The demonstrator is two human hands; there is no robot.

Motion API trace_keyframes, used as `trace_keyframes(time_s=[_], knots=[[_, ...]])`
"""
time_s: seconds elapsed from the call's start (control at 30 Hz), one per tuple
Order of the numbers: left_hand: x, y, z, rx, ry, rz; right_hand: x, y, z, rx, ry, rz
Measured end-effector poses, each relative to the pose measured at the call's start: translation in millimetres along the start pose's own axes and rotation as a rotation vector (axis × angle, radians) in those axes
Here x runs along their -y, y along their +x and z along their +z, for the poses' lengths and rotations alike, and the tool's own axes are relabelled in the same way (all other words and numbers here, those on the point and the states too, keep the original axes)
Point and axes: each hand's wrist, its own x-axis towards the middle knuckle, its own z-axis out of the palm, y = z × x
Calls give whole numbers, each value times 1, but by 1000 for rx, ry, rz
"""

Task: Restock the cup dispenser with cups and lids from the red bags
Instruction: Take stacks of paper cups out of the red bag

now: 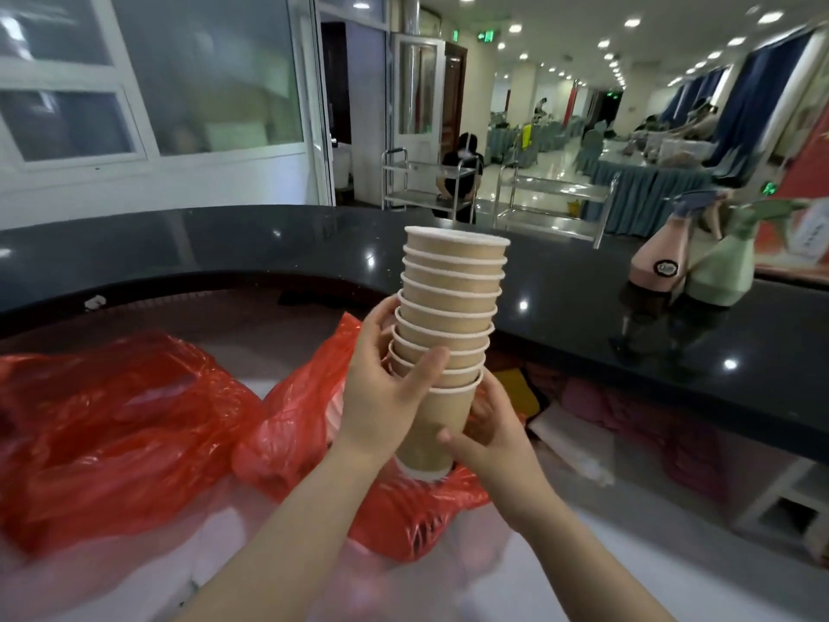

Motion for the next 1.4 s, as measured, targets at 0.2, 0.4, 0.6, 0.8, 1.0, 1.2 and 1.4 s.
trace_keyframes(time_s=[0.2, 0.4, 0.6, 0.8, 1.0, 1.2, 1.4], knots=[[-21, 0, -21, 4, -93, 6, 11, 5, 16, 14, 23, -31], [-55, -18, -69, 6, 26, 44, 27, 0, 48, 99, 30, -60], [-123, -67, -131, -185, 263, 239, 49, -32, 122, 258, 87, -97], [-203, -166, -222, -368, 399, 299, 75, -95, 220, 479, 160, -113], [-296, -301, -306, -569, 491, 275, 97, -201, 335, 682, 223, -122], [-367, -404, -381, -852, 578, 235, 130, -285, 432, 705, 320, -35], [-403, -463, -445, -1133, 449, 303, 175, -323, 516, 682, 528, 43]])
